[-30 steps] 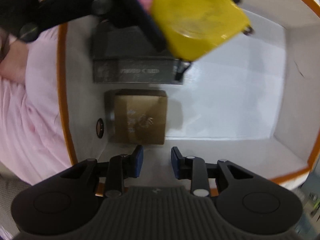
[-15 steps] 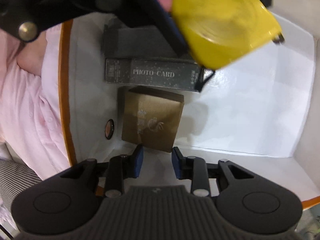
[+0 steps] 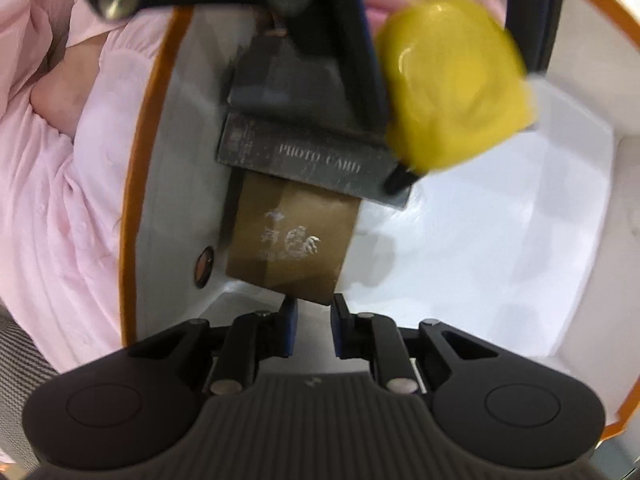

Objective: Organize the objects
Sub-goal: 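Lower the tan box into the orange box while the left lowers the tape measure beside it, then open both tools to release the tan box and tape measure, then withdraw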

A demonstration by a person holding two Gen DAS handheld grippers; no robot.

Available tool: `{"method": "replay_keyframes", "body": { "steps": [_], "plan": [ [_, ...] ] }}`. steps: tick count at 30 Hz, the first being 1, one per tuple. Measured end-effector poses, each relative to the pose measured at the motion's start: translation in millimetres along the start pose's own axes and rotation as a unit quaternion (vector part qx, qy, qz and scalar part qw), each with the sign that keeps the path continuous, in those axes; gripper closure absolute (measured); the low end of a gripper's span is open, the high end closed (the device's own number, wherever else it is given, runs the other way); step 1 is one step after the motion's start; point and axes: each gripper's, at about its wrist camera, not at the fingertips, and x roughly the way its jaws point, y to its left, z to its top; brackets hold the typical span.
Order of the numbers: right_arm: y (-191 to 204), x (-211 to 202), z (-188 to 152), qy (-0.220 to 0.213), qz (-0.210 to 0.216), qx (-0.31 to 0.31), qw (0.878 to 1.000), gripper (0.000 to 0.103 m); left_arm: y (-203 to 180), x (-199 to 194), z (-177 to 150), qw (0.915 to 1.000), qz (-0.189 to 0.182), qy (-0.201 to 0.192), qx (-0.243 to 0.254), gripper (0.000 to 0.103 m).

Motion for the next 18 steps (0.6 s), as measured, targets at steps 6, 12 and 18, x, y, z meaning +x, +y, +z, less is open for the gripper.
{"method": "replay_keyframes", "body": {
  "steps": [6,12,18],
  "plan": [
    [3,-13,-4,-0.008,-0.022,0.022,0.999,0.071,-7,4,9,0.9998,-0.005,0.001,0.022,0.041],
    [2,-52,-23,-0.058,-0.04,0.085,0.994,0.07,-20,6,20,0.9992,-0.01,-0.012,0.036,0.041],
    [14,-72,-24,-0.065,-0.05,0.1,0.992,0.07,-38,17,30,0.9963,-0.041,-0.02,0.072,0.041]
  ]
}}
